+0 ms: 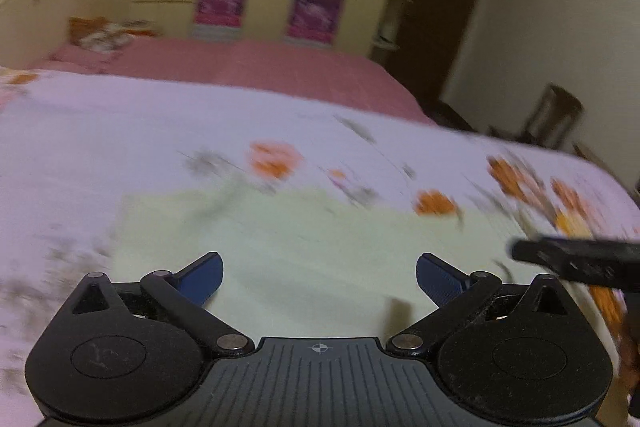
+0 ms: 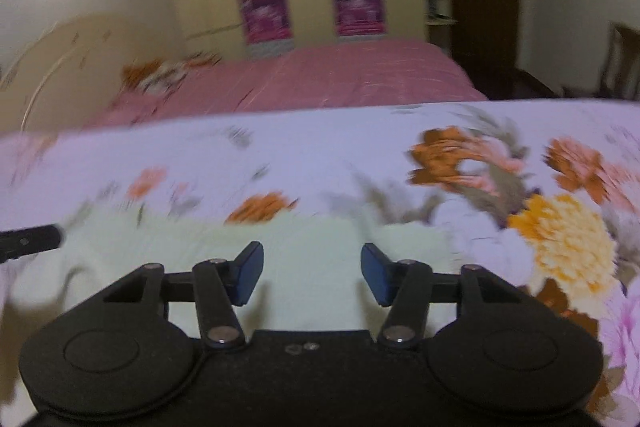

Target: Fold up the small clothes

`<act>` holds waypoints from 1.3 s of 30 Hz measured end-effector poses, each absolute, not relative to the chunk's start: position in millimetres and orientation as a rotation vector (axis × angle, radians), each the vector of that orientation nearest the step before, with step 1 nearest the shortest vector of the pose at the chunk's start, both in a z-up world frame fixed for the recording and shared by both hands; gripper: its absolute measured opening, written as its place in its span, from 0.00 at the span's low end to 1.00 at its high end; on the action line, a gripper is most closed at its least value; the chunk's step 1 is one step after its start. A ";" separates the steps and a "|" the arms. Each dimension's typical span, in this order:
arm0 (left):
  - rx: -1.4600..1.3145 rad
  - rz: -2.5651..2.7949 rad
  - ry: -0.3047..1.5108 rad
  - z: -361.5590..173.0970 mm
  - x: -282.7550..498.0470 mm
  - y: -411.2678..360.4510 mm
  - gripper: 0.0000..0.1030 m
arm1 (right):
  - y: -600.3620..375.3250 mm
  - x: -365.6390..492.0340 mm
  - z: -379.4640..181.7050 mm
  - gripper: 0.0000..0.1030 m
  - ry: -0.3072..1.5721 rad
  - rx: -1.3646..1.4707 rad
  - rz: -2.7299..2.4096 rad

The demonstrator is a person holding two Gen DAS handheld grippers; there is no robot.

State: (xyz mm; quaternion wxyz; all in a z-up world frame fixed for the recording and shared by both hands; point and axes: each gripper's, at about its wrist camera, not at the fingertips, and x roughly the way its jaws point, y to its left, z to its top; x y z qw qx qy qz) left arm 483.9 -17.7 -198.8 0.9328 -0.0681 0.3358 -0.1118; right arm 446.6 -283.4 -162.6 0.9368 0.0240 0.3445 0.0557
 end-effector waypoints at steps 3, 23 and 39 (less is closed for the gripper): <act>-0.088 -0.135 0.693 -212.5 497.1 -16.6 0.99 | -274.6 456.0 -171.8 0.46 0.744 0.018 0.143; -0.044 -0.152 0.671 -199.7 431.4 -36.3 0.97 | -246.2 419.9 -163.8 0.37 0.715 0.038 0.196; 0.008 -0.109 0.692 -208.6 435.1 -35.7 0.97 | -235.7 407.7 -182.1 0.42 0.746 -0.061 0.192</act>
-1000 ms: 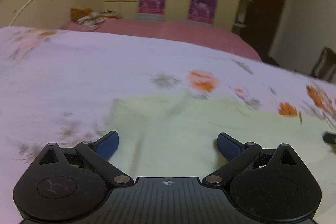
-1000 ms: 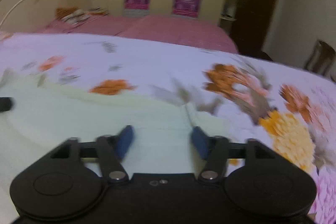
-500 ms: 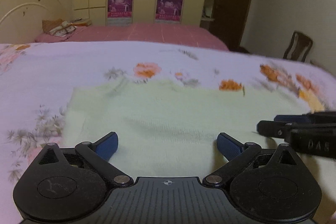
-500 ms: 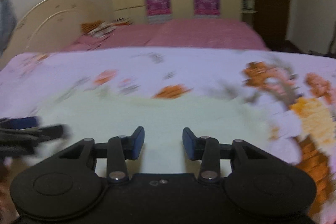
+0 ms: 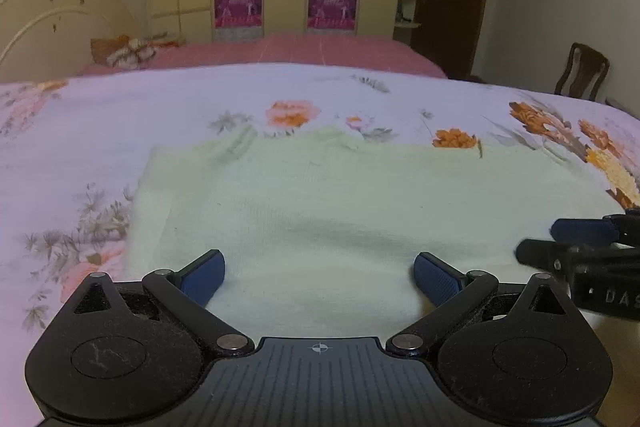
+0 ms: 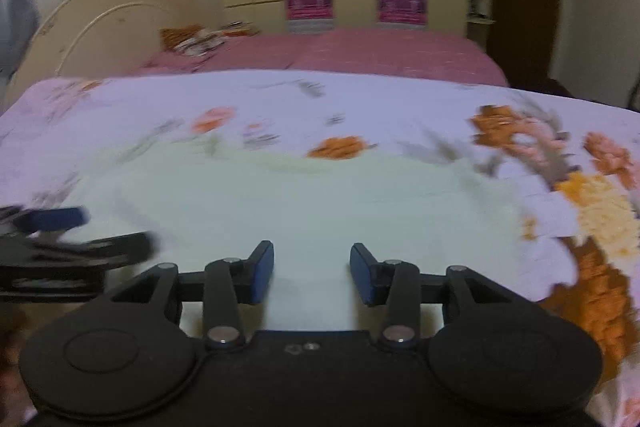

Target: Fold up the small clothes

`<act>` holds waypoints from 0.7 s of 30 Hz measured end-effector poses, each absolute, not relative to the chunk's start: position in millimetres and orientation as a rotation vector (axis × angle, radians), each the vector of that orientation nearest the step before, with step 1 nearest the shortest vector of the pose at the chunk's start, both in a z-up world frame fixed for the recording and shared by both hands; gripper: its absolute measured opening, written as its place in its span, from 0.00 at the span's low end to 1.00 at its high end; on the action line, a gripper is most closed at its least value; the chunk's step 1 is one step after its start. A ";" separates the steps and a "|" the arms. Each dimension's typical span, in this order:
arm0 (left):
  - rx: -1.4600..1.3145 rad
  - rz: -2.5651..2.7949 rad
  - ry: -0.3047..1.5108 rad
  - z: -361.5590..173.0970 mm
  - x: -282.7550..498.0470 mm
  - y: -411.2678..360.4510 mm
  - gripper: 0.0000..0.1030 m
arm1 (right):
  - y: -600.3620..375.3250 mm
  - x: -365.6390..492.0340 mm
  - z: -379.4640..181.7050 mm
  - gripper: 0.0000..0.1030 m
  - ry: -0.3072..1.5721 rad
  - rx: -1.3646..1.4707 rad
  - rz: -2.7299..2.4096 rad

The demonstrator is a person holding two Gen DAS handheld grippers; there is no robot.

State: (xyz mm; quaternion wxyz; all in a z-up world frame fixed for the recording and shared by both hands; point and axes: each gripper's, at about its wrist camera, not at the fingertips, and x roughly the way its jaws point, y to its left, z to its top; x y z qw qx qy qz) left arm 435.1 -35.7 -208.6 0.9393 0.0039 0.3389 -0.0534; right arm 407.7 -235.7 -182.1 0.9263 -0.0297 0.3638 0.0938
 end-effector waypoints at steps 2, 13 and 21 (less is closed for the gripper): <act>0.008 -0.103 0.703 -205.8 433.5 -34.1 0.97 | -237.1 405.0 -188.4 0.43 0.734 -0.083 0.185; 0.039 -0.044 0.734 -195.9 416.4 -35.7 0.97 | -226.1 387.1 -170.4 0.44 0.733 -0.004 0.221; 0.043 -0.046 0.720 -199.7 368.6 -15.0 0.97 | -221.2 353.4 -172.3 0.45 0.740 -0.077 0.199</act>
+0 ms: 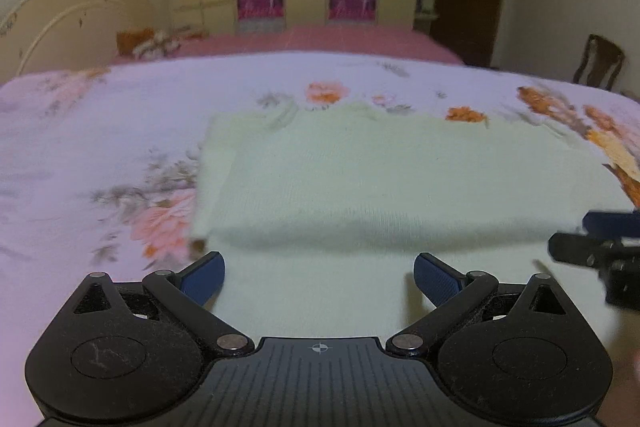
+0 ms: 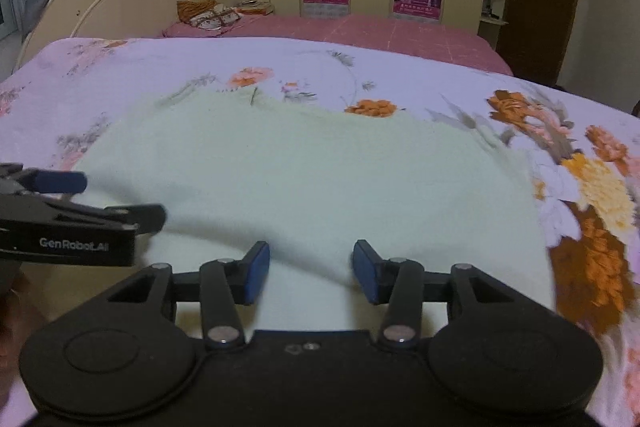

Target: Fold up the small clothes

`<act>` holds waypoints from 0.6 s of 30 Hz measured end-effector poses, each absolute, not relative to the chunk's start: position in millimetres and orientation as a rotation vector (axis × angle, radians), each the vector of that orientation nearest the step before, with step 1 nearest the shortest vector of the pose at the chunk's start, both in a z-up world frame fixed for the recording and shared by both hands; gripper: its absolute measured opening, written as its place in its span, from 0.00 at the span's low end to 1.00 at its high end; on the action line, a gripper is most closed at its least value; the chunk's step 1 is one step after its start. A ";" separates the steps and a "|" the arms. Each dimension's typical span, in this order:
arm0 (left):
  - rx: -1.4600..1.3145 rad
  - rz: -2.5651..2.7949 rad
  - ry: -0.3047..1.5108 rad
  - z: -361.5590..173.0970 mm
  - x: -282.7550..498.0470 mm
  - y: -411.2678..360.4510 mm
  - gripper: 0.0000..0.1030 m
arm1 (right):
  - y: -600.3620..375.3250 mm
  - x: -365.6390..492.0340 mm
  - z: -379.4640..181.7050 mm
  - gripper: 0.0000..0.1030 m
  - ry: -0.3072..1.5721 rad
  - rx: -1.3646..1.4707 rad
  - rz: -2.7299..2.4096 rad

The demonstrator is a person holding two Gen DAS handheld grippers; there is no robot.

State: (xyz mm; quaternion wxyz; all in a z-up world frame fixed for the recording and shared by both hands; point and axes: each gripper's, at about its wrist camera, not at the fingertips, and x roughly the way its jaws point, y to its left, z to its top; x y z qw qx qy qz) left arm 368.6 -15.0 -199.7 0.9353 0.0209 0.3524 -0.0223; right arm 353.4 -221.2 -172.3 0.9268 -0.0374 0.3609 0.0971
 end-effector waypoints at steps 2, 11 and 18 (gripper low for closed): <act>0.046 -0.058 0.766 -212.4 359.4 -6.0 0.98 | -222.4 341.1 -171.8 0.48 0.741 -0.109 0.184; -0.046 -0.077 0.792 -215.4 341.0 20.6 1.00 | -257.7 300.7 -186.9 0.51 0.816 -0.050 0.033; -0.184 -0.086 0.852 -204.8 329.7 39.0 1.00 | -251.0 291.1 -171.6 0.52 0.816 0.011 0.002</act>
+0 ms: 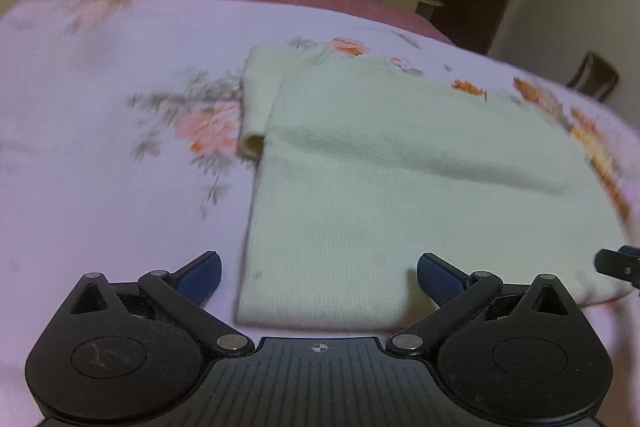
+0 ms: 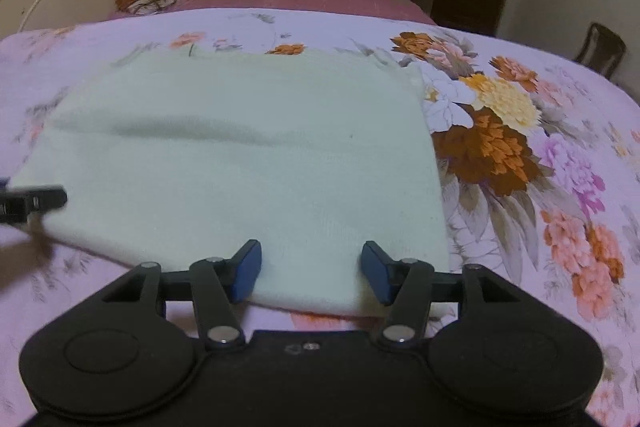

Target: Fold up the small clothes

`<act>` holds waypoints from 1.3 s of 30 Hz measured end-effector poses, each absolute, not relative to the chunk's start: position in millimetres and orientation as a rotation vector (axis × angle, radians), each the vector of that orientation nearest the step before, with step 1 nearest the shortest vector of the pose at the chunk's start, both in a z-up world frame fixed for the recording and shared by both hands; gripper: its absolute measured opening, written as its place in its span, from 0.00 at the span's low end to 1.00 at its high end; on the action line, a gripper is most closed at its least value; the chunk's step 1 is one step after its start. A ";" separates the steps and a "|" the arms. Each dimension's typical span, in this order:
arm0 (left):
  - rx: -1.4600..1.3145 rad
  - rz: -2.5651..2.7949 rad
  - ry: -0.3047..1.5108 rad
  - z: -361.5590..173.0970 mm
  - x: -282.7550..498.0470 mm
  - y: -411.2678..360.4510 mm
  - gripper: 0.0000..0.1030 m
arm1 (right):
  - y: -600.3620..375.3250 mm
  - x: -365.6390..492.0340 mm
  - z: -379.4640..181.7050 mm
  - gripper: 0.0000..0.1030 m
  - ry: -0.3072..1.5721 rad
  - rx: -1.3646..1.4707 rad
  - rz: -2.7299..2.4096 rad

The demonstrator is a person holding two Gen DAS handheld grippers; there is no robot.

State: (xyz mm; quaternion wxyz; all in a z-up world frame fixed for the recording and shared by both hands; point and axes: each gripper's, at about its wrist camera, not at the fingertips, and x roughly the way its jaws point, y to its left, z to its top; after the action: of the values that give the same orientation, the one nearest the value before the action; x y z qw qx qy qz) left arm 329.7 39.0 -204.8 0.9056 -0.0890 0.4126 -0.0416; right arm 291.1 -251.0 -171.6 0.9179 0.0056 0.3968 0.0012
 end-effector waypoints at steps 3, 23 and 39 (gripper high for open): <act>-0.332 -0.094 0.886 -202.7 320.9 53.3 1.00 | -242.5 286.5 -156.0 0.53 0.781 0.027 0.036; -0.935 -0.090 0.675 -247.3 335.3 56.7 0.74 | -213.3 322.8 -167.0 0.53 0.758 0.092 0.127; -1.005 -0.024 0.589 -269.9 391.0 55.0 0.13 | -195.5 378.0 -172.5 0.53 0.694 0.022 0.177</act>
State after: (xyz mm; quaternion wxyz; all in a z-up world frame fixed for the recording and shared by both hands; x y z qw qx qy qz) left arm 391.0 55.0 -269.9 0.8350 -0.4746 0.2783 -0.0116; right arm 378.0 -195.5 -172.5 0.9366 0.0106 0.3394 0.0868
